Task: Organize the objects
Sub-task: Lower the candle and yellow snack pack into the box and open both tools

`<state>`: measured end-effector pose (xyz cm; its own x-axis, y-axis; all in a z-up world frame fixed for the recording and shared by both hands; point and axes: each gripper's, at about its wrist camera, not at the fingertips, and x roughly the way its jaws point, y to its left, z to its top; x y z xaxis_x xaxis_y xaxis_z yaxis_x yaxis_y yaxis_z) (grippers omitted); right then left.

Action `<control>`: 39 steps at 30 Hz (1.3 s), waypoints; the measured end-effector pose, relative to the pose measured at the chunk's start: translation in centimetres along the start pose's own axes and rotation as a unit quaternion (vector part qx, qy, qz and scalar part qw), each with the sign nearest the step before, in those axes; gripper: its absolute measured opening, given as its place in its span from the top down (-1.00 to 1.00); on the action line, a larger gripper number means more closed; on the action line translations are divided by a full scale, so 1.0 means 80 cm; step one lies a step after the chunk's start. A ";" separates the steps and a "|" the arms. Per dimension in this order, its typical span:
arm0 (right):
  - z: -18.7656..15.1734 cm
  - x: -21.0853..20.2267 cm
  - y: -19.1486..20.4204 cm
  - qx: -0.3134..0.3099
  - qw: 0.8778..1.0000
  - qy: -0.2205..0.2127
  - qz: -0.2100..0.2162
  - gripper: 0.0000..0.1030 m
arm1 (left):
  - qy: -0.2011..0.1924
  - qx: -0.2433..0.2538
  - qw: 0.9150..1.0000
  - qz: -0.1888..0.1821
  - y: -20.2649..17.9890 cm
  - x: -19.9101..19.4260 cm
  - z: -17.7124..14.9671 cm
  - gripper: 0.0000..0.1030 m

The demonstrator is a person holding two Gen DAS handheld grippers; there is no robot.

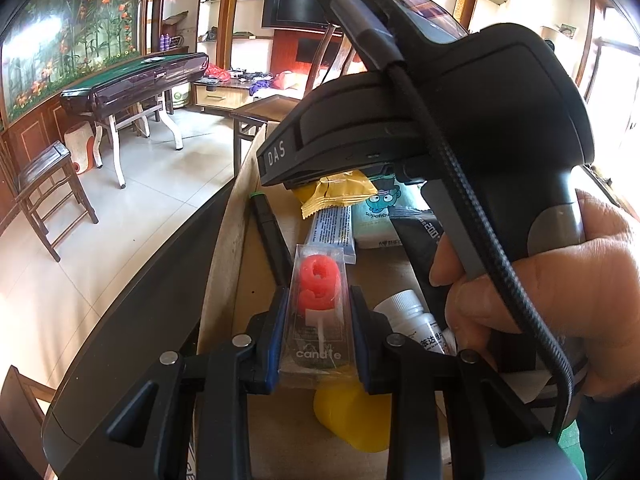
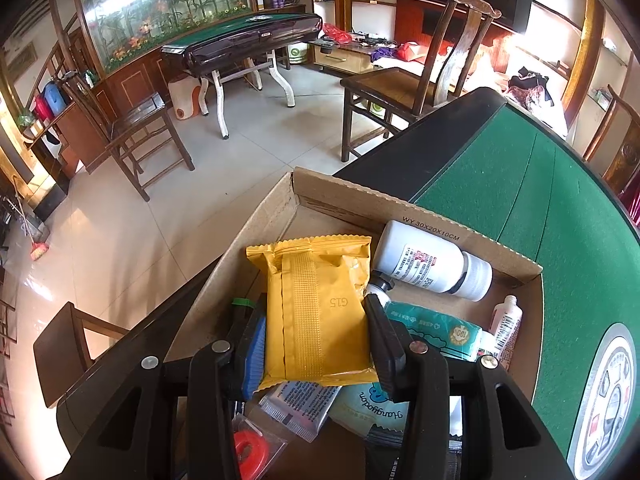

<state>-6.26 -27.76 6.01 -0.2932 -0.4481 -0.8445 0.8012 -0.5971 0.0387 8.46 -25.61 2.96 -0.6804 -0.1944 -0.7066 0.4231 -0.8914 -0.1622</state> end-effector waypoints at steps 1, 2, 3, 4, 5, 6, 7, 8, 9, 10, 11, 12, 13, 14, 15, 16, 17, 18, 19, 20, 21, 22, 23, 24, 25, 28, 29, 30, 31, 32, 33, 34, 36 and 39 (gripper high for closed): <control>0.000 0.000 0.000 -0.001 1.000 0.000 0.000 0.04 | 0.001 0.000 1.000 0.000 0.000 0.001 0.000 0.46; 0.001 0.001 -0.001 -0.001 1.000 0.000 0.000 0.04 | 0.002 -0.001 1.000 -0.001 0.000 0.001 0.000 0.46; 0.001 0.001 -0.002 -0.002 1.000 -0.001 -0.001 0.04 | 0.003 -0.002 1.000 -0.002 0.001 0.001 -0.001 0.46; 0.001 0.001 -0.002 -0.001 1.000 -0.001 0.000 0.03 | 0.004 -0.001 1.000 -0.001 0.001 0.003 0.001 0.46; 0.002 0.001 -0.003 -0.001 1.000 -0.001 -0.001 0.03 | 0.006 -0.001 1.000 -0.001 0.001 0.003 0.000 0.46; 0.003 0.002 -0.003 -0.002 1.000 -0.001 -0.001 0.04 | 0.007 -0.001 1.000 -0.002 0.000 0.003 0.000 0.46; 0.002 0.002 -0.002 -0.001 1.000 -0.001 -0.002 0.03 | 0.008 -0.001 1.000 -0.002 -0.001 0.004 0.001 0.46; 0.003 0.002 -0.003 -0.001 1.000 -0.001 -0.002 0.03 | 0.008 -0.002 1.000 -0.003 -0.001 0.005 0.001 0.46; 0.004 0.002 -0.005 -0.002 1.000 -0.001 -0.003 0.03 | 0.008 -0.001 1.000 -0.002 0.000 0.005 0.001 0.45; 0.005 0.003 -0.005 -0.001 1.000 -0.001 -0.003 0.03 | 0.008 -0.001 1.000 -0.002 -0.002 0.005 0.002 0.45; 0.006 0.003 -0.006 -0.002 1.000 -0.001 -0.002 0.03 | 0.009 -0.002 1.000 -0.002 -0.002 0.006 0.002 0.44; 0.007 0.002 -0.006 -0.003 1.000 0.000 -0.001 0.03 | 0.009 -0.002 1.000 -0.001 -0.002 0.006 0.002 0.43; 0.007 0.003 -0.006 -0.004 1.000 0.000 -0.001 0.03 | 0.010 -0.003 1.000 -0.001 -0.003 0.007 0.003 0.41; 0.007 0.003 -0.006 -0.005 1.000 0.000 0.001 -0.02 | 0.010 -0.005 1.000 -0.001 -0.003 0.007 0.003 0.40; 0.007 0.003 -0.007 -0.003 1.000 0.000 0.002 -0.03 | 0.011 -0.006 1.000 -0.001 -0.002 0.007 0.003 0.37; 0.007 0.003 -0.009 0.000 1.000 -0.001 0.002 -0.03 | 0.011 -0.008 1.000 -0.003 -0.002 0.006 0.003 0.34; 0.007 0.003 -0.010 0.001 1.000 -0.001 0.003 -0.03 | 0.011 -0.009 1.000 -0.003 -0.001 0.005 0.002 0.33; 0.006 0.003 -0.009 0.001 1.000 -0.002 0.004 -0.04 | 0.011 -0.009 1.000 -0.004 -0.001 0.005 0.003 0.27; 0.005 0.003 -0.008 0.002 1.000 -0.002 0.004 -0.04 | 0.010 -0.009 1.000 -0.004 -0.002 0.004 0.002 0.23; 0.005 0.002 -0.007 0.002 1.000 -0.002 0.004 -0.05 | 0.009 -0.008 1.000 -0.002 -0.002 0.003 0.001 0.22; 0.004 0.002 -0.007 0.000 1.000 -0.002 0.003 -0.05 | 0.009 -0.008 1.000 -0.002 -0.003 0.003 0.002 0.21; 0.004 0.002 -0.007 0.000 1.000 -0.002 0.003 -0.05 | 0.009 -0.009 1.000 -0.002 -0.004 0.004 0.001 0.19; 0.004 0.002 -0.007 0.001 1.000 -0.001 0.003 -0.05 | 0.009 -0.010 1.000 -0.002 -0.004 0.004 0.001 0.18; 0.003 0.002 -0.008 0.002 1.000 -0.001 0.004 -0.06 | 0.010 -0.010 1.000 -0.003 -0.004 0.004 0.001 0.17; 0.003 0.002 -0.009 0.004 1.000 -0.001 0.005 -0.06 | 0.010 -0.011 1.000 -0.003 -0.005 0.004 0.002 0.15; 0.002 0.002 -0.009 0.004 1.000 -0.001 0.006 -0.08 | 0.010 -0.010 1.000 -0.003 -0.006 0.003 0.002 0.09; 0.002 0.002 -0.009 0.004 1.000 -0.001 0.006 -0.09 | 0.010 -0.011 1.000 -0.003 -0.006 0.003 0.002 0.07; 0.002 0.001 -0.009 0.003 1.000 -0.001 0.006 -0.10 | 0.009 -0.011 1.000 -0.003 -0.007 0.003 0.002 0.02; 0.001 0.001 -0.010 0.004 1.000 -0.001 0.006 -0.10 | 0.008 -0.012 1.000 -0.003 -0.007 0.003 0.003 -0.02; 0.001 0.001 -0.010 0.004 1.000 -0.001 0.006 -0.12 | 0.007 -0.012 1.000 -0.001 -0.008 0.002 0.002 -0.04; 0.001 0.001 -0.011 0.005 1.000 0.000 0.007 -0.13 | 0.007 -0.011 1.000 -0.001 -0.009 0.003 0.004 -0.06; 0.000 0.001 -0.011 0.005 1.000 0.000 0.008 -0.14 | 0.007 -0.011 1.000 -0.002 -0.009 0.003 0.003 -0.07; -0.001 0.000 -0.012 0.005 1.000 -0.001 0.008 -0.18 | 0.007 -0.011 1.000 -0.001 -0.010 0.003 0.004 -0.12; -0.003 -0.003 -0.013 0.005 1.000 -0.003 0.011 -0.27 | 0.005 -0.010 1.000 -0.002 -0.011 0.003 0.005 -0.20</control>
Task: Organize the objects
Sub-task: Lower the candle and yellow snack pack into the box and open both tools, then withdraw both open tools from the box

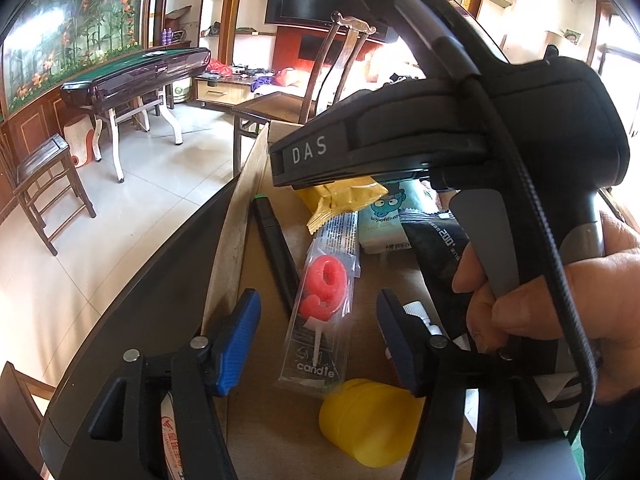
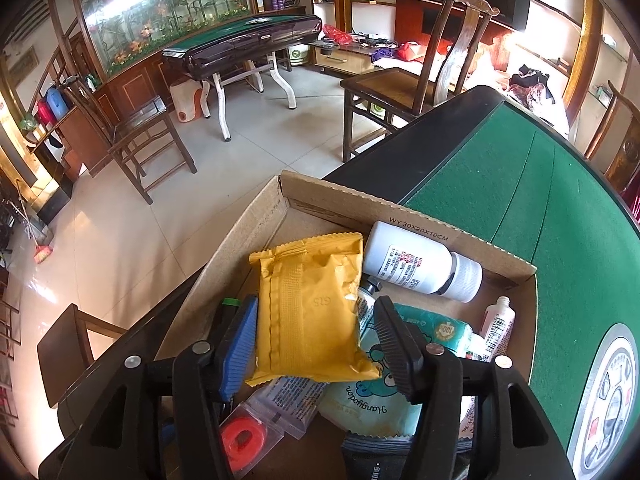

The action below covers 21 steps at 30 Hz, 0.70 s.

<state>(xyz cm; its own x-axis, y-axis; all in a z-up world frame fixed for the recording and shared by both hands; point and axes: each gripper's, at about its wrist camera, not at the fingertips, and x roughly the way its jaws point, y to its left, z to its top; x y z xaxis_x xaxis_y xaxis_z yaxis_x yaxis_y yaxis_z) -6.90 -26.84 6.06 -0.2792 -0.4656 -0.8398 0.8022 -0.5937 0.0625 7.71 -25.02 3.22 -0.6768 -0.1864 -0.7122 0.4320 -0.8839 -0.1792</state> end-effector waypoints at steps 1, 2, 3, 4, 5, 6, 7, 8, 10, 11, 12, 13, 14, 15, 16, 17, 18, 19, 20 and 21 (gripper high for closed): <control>-0.001 -0.002 -0.001 0.001 1.000 -0.002 0.000 -0.34 | -0.001 0.000 1.000 0.000 0.000 0.000 0.001 -0.25; -0.001 -0.004 -0.001 0.000 1.000 -0.004 0.001 -0.39 | -0.002 0.000 1.000 0.000 0.000 -0.001 0.001 -0.27; -0.001 -0.006 -0.001 0.000 1.000 -0.006 0.001 -0.42 | -0.004 0.000 1.000 -0.001 -0.001 -0.002 0.001 -0.30; -0.002 -0.009 -0.001 -0.001 1.000 -0.008 0.000 -0.46 | -0.004 -0.001 1.000 -0.002 -0.001 -0.003 0.001 -0.33; -0.002 -0.012 -0.001 -0.002 1.000 -0.012 0.000 -0.50 | -0.005 0.000 1.000 -0.003 0.000 -0.004 0.003 -0.35; -0.002 -0.016 -0.001 -0.002 1.000 -0.016 0.000 -0.57 | -0.006 0.000 1.000 -0.003 0.000 -0.006 0.004 -0.37; -0.002 -0.019 -0.001 -0.001 1.000 -0.020 -0.001 -0.62 | -0.007 -0.001 1.000 -0.003 0.000 -0.007 0.004 -0.40; -0.002 -0.024 -0.003 0.001 1.000 -0.026 -0.002 -0.73 | -0.009 -0.001 1.000 -0.001 -0.001 -0.009 0.005 -0.43; -0.005 -0.031 -0.003 0.006 0.999 -0.036 -0.001 -0.88 | -0.013 0.002 1.000 0.011 -0.001 -0.011 0.007 -0.59; -0.006 -0.034 -0.004 0.008 0.999 -0.039 -0.003 -0.94 | -0.015 0.001 1.000 0.011 -0.001 -0.013 0.007 -0.62; -0.006 -0.037 -0.004 0.009 0.999 -0.041 -0.002 -0.98 | -0.015 0.001 1.000 0.009 0.000 -0.012 0.008 -0.66; -0.008 -0.041 -0.006 0.011 0.999 -0.045 0.002 -1.00 | -0.013 0.000 1.000 0.007 0.001 -0.013 0.009 -0.69; -0.008 -0.045 -0.006 0.013 0.999 -0.049 0.003 -1.00 | -0.012 -0.001 1.000 0.005 0.000 -0.014 0.009 -0.71; -0.009 -0.049 -0.007 0.016 0.998 -0.054 0.001 -1.00 | -0.011 -0.001 1.000 0.005 0.001 -0.016 0.010 -0.74; -0.010 -0.054 -0.009 0.018 0.998 -0.061 0.000 -1.00 | -0.013 0.000 1.000 0.007 0.000 -0.018 0.010 -0.77; -0.013 -0.061 -0.011 0.021 0.997 -0.071 -0.002 -1.00 | -0.017 0.002 1.000 0.010 -0.002 -0.021 0.010 -0.79; -0.015 -0.066 -0.011 0.023 0.997 -0.077 -0.003 -1.00 | -0.021 0.003 1.000 0.013 -0.004 -0.024 0.010 -0.83; -0.018 -0.073 -0.013 0.025 0.996 -0.085 -0.004 -1.00 | -0.025 0.007 1.000 0.016 -0.006 -0.026 0.011 -0.84; -0.020 -0.079 -0.014 0.026 0.996 -0.091 -0.003 -1.00 | -0.030 0.011 0.999 0.018 -0.008 -0.030 0.012 -0.85; -0.022 -0.085 -0.014 0.028 0.995 -0.097 -0.005 -1.00 | -0.037 0.015 0.999 0.022 -0.011 -0.034 0.012 -0.86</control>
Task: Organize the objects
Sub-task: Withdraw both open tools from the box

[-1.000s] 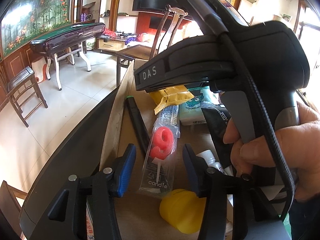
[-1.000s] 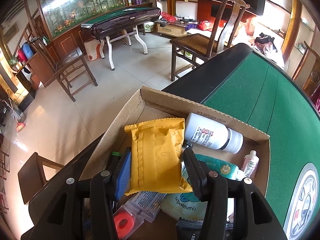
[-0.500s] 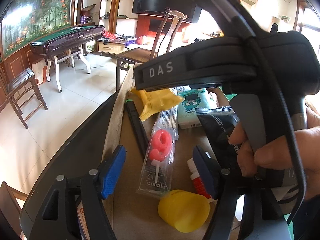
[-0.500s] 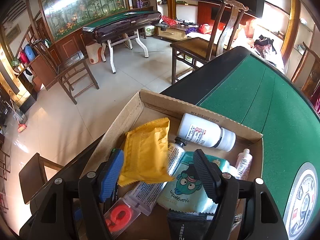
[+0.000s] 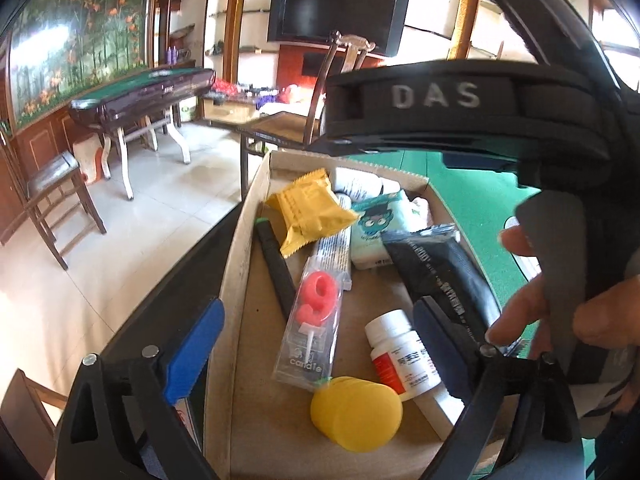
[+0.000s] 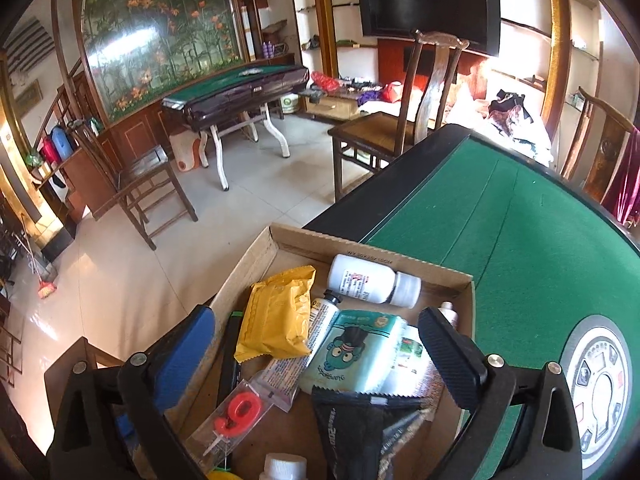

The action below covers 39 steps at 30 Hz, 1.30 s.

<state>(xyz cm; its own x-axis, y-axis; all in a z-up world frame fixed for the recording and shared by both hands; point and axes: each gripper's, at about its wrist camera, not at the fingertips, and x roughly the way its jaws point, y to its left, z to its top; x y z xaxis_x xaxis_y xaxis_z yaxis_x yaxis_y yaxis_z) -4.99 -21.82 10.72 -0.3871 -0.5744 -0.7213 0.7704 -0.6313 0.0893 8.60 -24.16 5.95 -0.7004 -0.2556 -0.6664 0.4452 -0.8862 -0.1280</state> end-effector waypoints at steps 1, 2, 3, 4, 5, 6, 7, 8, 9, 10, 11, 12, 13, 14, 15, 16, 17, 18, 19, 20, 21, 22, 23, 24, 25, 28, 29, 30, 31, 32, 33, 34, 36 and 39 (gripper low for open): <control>-0.002 -0.009 -0.001 0.000 1.000 -0.008 -0.004 -1.00 | -0.006 0.005 1.000 0.006 -0.002 -0.003 0.002 -0.87; -0.004 -0.018 -0.003 0.000 1.000 -0.016 -0.004 -1.00 | -0.013 0.010 1.000 0.009 -0.005 -0.008 0.003 -0.87; -0.007 -0.030 -0.005 -0.001 1.000 -0.028 -0.005 -1.00 | -0.021 0.013 1.000 0.007 -0.006 -0.013 0.003 -0.89; -0.006 -0.039 -0.006 -0.003 0.999 -0.039 -0.008 -1.00 | -0.026 0.014 1.000 0.008 -0.009 -0.018 0.003 -0.92; -0.011 -0.056 -0.008 -0.007 0.998 -0.056 -0.015 -1.00 | -0.033 0.018 0.999 0.015 -0.012 -0.024 0.003 -0.93; -0.015 -0.071 -0.010 -0.007 0.997 -0.071 -0.021 -1.00 | -0.039 0.024 0.999 0.025 -0.015 -0.030 0.004 -0.95; -0.020 -0.083 -0.013 -0.006 0.996 -0.084 -0.025 -1.00 | -0.043 0.029 0.998 0.035 -0.019 -0.032 0.006 -0.98; -0.028 -0.103 -0.017 -0.003 0.995 -0.100 -0.029 -1.00 | -0.050 0.037 0.997 0.048 -0.023 -0.037 0.006 -0.99; -0.037 -0.118 -0.022 0.000 0.993 -0.114 -0.028 -1.00 | -0.058 0.045 0.996 0.058 -0.028 -0.042 0.007 -0.99; -0.043 -0.130 -0.031 0.002 0.992 -0.125 -0.030 -1.00 | -0.065 0.051 0.994 0.068 -0.032 -0.046 0.006 -0.99; -0.058 -0.148 -0.036 0.003 0.990 -0.139 -0.038 -1.00 | -0.071 0.055 0.993 0.076 -0.034 -0.051 0.005 -1.00; -0.071 -0.162 -0.041 0.007 0.988 -0.149 -0.044 -1.00 | -0.075 0.057 0.992 0.083 -0.037 -0.056 0.005 -1.00; -0.082 -0.172 -0.045 0.011 0.986 -0.159 -0.047 -1.00 | -0.072 0.059 0.991 0.092 -0.039 -0.059 0.004 -1.00; -0.101 -0.186 -0.050 0.015 0.984 -0.170 -0.052 -1.00 | -0.069 0.061 0.991 0.100 -0.041 -0.060 0.003 -1.00; -0.116 -0.195 -0.054 0.018 0.983 -0.176 -0.054 -1.00 | -0.071 0.065 0.990 0.107 -0.044 -0.064 0.002 -1.00; -0.127 -0.200 -0.055 0.021 0.982 -0.180 -0.051 -1.00 | -0.078 0.069 0.989 0.104 -0.046 -0.070 0.000 -1.00; -0.147 -0.207 -0.056 0.022 0.981 -0.186 -0.043 -1.00 | -0.089 0.073 0.989 0.092 -0.048 -0.077 -0.004 -1.00; -0.158 -0.209 -0.056 0.021 0.982 -0.186 -0.040 -1.00 | -0.103 0.074 0.988 0.082 -0.048 -0.085 -0.008 -1.00; -0.174 -0.210 -0.056 0.019 0.981 -0.187 -0.036 -1.00 | -0.116 0.073 0.987 0.083 -0.049 -0.093 -0.012 -1.00; -0.186 -0.210 -0.056 0.018 0.981 -0.190 -0.031 -1.00 | -0.122 0.074 0.986 0.087 -0.050 -0.099 -0.016 -1.00; -0.197 -0.209 -0.056 0.018 0.981 -0.190 -0.021 -1.00 | -0.129 0.082 0.985 0.084 -0.052 -0.105 -0.020 -1.00; -0.205 -0.210 -0.060 0.020 0.981 -0.190 -0.011 -1.00 | -0.135 0.091 0.983 0.081 -0.053 -0.111 -0.025 -1.00; -0.210 -0.207 -0.061 0.021 0.981 -0.192 0.001 -1.00 | -0.138 0.095 0.982 0.087 -0.054 -0.117 -0.028 -1.00; -0.214 -0.209 -0.063 0.023 0.981 -0.193 0.006 -1.00 | -0.144 0.098 0.980 0.094 -0.054 -0.121 -0.031 -1.00; -0.217 -0.208 -0.064 0.025 0.981 -0.192 0.015 -1.00 | -0.149 0.098 0.979 0.099 -0.054 -0.124 -0.032 -1.00; -0.218 -0.201 -0.059 0.017 0.982 -0.187 0.024 -1.00 | -0.151 0.079 0.979 0.112 -0.044 -0.129 -0.033 -1.00; -0.217 -0.198 -0.057 0.013 0.982 -0.187 0.024 -1.00 | -0.150 0.073 0.980 0.113 -0.040 -0.131 -0.033 -1.00; -0.219 -0.197 -0.056 0.012 0.982 -0.186 0.025 -1.00 | -0.146 0.066 0.981 0.114 -0.034 -0.130 -0.031 -1.00; -0.219 -0.196 -0.056 0.011 0.983 -0.184 0.026 -1.00 | -0.143 0.061 0.981 0.114 -0.029 -0.129 -0.030 -1.00; -0.218 -0.193 -0.055 0.011 0.983 -0.182 0.027 -1.00 | -0.143 0.056 0.981 0.116 -0.025 -0.129 -0.029 -1.00; -0.227 -0.193 -0.055 0.011 0.983 -0.181 0.028 -1.00 | -0.142 0.052 0.981 0.120 -0.021 -0.129 -0.029 -1.00; -0.230 -0.191 -0.054 0.010 0.983 -0.180 0.027 -1.00 | -0.143 0.051 0.981 0.123 -0.019 -0.129 -0.029 -1.00; -0.237 -0.189 -0.051 0.007 0.984 -0.175 0.025 -1.00 | -0.142 0.052 0.980 0.127 -0.015 -0.128 -0.030 -1.00; -0.240 -0.183 -0.046 0.000 0.986 -0.167 0.028 -1.00 | -0.137 0.059 0.980 0.130 -0.013 -0.125 -0.032 -1.00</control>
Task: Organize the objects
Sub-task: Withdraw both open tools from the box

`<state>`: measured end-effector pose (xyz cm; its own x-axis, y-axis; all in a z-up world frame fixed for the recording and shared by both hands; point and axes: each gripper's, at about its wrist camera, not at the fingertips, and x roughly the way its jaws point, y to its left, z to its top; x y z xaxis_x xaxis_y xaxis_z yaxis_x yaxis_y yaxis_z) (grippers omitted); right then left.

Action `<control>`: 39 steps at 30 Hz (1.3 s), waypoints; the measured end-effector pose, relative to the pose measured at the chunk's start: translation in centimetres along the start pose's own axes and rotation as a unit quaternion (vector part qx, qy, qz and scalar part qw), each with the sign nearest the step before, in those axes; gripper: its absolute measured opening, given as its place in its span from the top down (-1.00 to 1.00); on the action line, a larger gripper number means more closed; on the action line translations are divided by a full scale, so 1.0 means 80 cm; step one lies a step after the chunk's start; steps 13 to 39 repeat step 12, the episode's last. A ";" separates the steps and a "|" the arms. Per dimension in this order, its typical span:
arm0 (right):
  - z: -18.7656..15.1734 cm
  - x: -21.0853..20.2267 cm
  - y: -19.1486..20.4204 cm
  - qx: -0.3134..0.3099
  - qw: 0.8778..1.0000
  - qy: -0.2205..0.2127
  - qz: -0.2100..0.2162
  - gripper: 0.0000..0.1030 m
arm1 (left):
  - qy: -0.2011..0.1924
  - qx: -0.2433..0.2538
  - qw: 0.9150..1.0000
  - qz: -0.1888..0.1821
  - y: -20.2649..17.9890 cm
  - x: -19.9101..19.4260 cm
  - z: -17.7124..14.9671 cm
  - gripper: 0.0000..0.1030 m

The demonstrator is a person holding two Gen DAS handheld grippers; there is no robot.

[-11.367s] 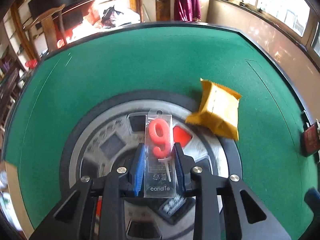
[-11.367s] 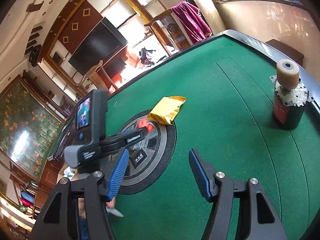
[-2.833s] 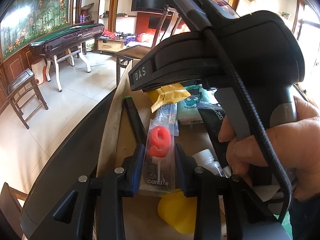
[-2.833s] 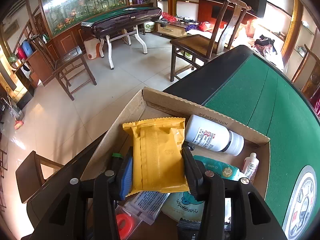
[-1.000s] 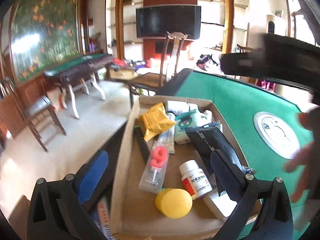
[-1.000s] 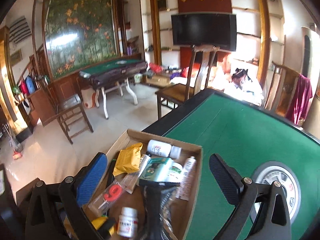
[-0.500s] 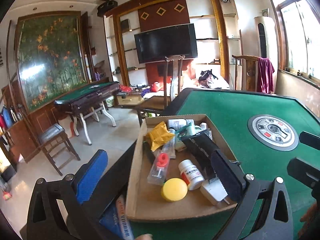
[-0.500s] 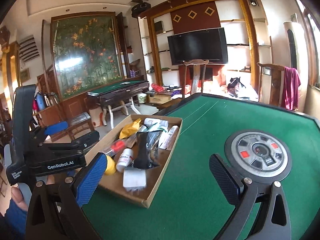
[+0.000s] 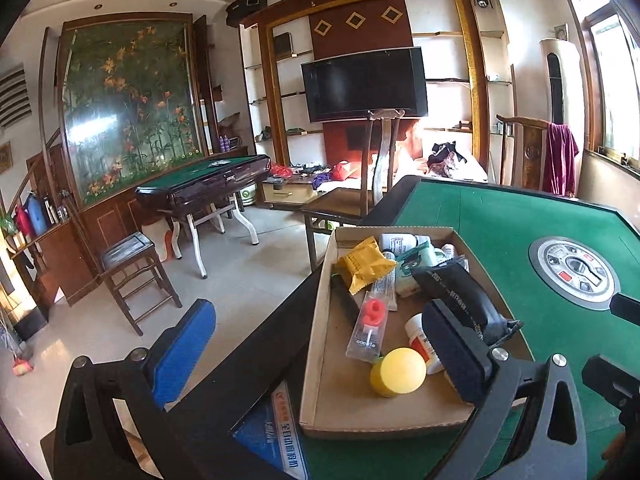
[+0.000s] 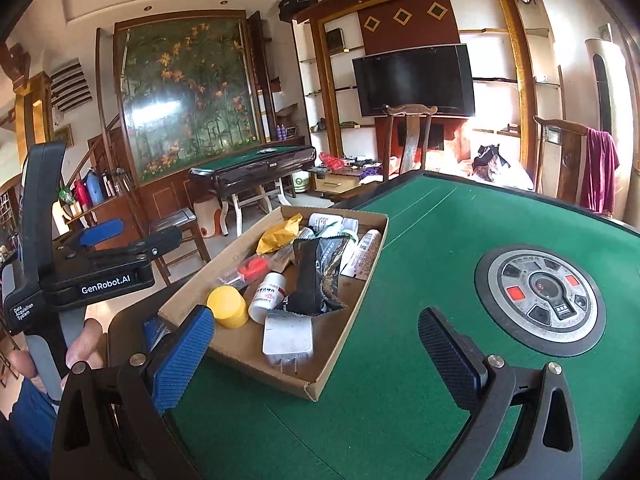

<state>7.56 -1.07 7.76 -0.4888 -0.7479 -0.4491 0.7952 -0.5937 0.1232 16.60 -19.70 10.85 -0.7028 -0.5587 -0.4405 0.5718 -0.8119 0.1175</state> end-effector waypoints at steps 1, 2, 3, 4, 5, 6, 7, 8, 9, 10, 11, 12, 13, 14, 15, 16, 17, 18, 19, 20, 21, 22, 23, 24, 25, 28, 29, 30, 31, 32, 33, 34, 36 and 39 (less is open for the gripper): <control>-0.001 0.000 0.001 -0.002 1.000 0.002 0.001 -1.00 | 0.003 0.002 1.000 -0.003 0.001 0.001 -0.001 -1.00; -0.002 0.002 0.003 -0.004 1.000 0.004 0.003 -1.00 | 0.003 0.002 1.000 -0.005 0.001 0.001 -0.003 -1.00; -0.003 0.003 0.004 -0.004 1.000 0.004 0.005 -1.00 | 0.003 -0.001 1.000 -0.005 0.002 0.000 -0.004 -1.00; -0.004 0.003 0.006 -0.006 1.000 0.005 0.005 -1.00 | 0.005 -0.003 1.000 -0.013 0.003 0.000 -0.005 -1.00; -0.004 0.004 0.007 -0.008 1.000 0.006 0.005 -1.00 | 0.007 -0.005 1.000 -0.022 0.003 -0.001 -0.006 -1.00; -0.005 0.004 0.007 -0.009 1.000 0.006 0.004 -1.00 | 0.008 -0.007 1.000 -0.029 0.003 -0.003 -0.007 -1.00; -0.005 0.004 0.008 -0.009 1.000 0.006 0.003 -1.00 | 0.009 -0.006 0.999 -0.034 0.001 -0.004 -0.008 -1.00; -0.006 0.004 0.007 -0.008 1.000 0.006 0.003 -1.00 | 0.008 -0.004 0.999 -0.034 -0.002 -0.005 -0.009 -1.00; -0.006 0.004 0.007 -0.008 1.000 0.007 0.002 -1.00 | 0.006 -0.001 0.999 -0.033 -0.005 -0.007 -0.010 -1.00; -0.005 0.005 0.007 -0.009 1.000 0.007 0.001 -1.00 | 0.008 0.002 0.999 -0.038 -0.008 -0.007 -0.011 -1.00; -0.005 0.004 0.006 -0.009 1.000 0.007 -0.002 -1.00 | 0.011 0.004 0.999 -0.042 -0.012 -0.006 -0.012 -1.00; -0.005 0.005 0.005 -0.008 1.000 0.007 -0.005 -1.00 | 0.013 0.006 0.999 -0.042 -0.014 -0.005 -0.012 -1.00; -0.005 0.005 0.005 -0.008 1.000 0.007 -0.005 -1.00 | 0.013 0.006 0.999 -0.042 -0.014 -0.005 -0.012 -1.00; -0.005 0.005 0.005 -0.008 1.000 0.007 -0.005 -1.00 | 0.013 0.006 0.999 -0.042 -0.014 -0.005 -0.012 -1.00; -0.005 0.005 0.005 -0.008 1.000 0.007 -0.005 -1.00 | 0.013 0.006 0.999 -0.042 -0.014 -0.005 -0.012 -1.00; -0.005 0.005 0.005 -0.008 1.000 0.007 -0.005 -1.00 | 0.013 0.006 0.999 -0.042 -0.014 -0.005 -0.012 -1.00; -0.005 0.005 0.005 -0.008 1.000 0.007 -0.005 -1.00 | 0.013 0.006 0.999 -0.042 -0.014 -0.005 -0.012 -1.00; -0.005 0.005 0.005 -0.008 1.000 0.007 -0.005 -1.00 | 0.013 0.006 0.999 -0.042 -0.014 -0.005 -0.012 -1.00; -0.005 0.005 0.005 -0.008 1.000 0.007 -0.005 -1.00 | 0.013 0.006 0.999 -0.042 -0.014 -0.005 -0.012 -1.00; -0.005 0.005 0.005 -0.008 1.000 0.007 -0.005 -1.00 | 0.013 0.006 0.999 -0.042 -0.014 -0.005 -0.012 -1.00; -0.005 0.005 0.005 -0.008 1.000 0.007 -0.005 -1.00 | 0.013 0.006 0.999 -0.042 -0.014 -0.005 -0.012 -1.00; -0.005 0.005 0.005 -0.008 1.000 0.007 -0.005 -1.00 | 0.013 0.006 0.999 -0.042 -0.014 -0.005 -0.012 -1.00; -0.005 0.005 0.005 -0.008 1.000 0.007 -0.005 -1.00 | 0.013 0.006 0.999 -0.042 -0.014 -0.005 -0.012 -1.00; -0.005 0.005 0.005 -0.008 1.000 0.007 -0.005 -1.00 | 0.013 0.006 0.999 -0.042 -0.014 -0.005 -0.012 -1.00; -0.005 0.005 0.005 -0.008 1.000 0.007 -0.005 -1.00 | 0.013 0.006 0.999 -0.042 -0.014 -0.005 -0.012 -1.00; -0.005 0.005 0.005 -0.008 1.000 0.007 -0.005 -1.00 | 0.013 0.006 0.999 -0.042 -0.014 -0.005 -0.012 -1.00; -0.005 0.005 0.005 -0.008 1.000 0.007 -0.005 -1.00 | 0.013 0.006 0.999 -0.042 -0.014 -0.005 -0.012 -1.00; -0.005 0.005 0.005 -0.008 1.000 0.007 -0.005 -1.00 | 0.013 0.006 0.999 -0.042 -0.014 -0.005 -0.012 -1.00; -0.005 0.005 0.005 -0.008 1.000 0.007 -0.005 -1.00 | 0.013 0.006 0.999 -0.042 -0.014 -0.005 -0.012 -1.00; -0.005 0.005 0.005 -0.008 1.000 0.007 -0.005 -1.00 | 0.013 0.006 0.999 -0.042 -0.014 -0.005 -0.012 -1.00; -0.005 0.005 0.005 -0.008 1.000 0.007 -0.005 -1.00 | 0.013 0.006 0.999 -0.042 -0.014 -0.005 -0.012 -1.00; -0.005 0.005 0.005 -0.008 1.000 0.007 -0.005 -1.00 | 0.013 0.006 0.999 -0.042 -0.014 -0.005 -0.012 -1.00; -0.005 0.005 0.005 -0.008 1.000 0.007 -0.005 -1.00 | 0.013 0.006 0.999 -0.042 -0.014 -0.005 -0.012 -1.00; -0.005 0.005 0.005 -0.008 1.000 0.007 -0.005 -1.00 | 0.013 0.006 0.999 -0.042 -0.014 -0.005 -0.012 -1.00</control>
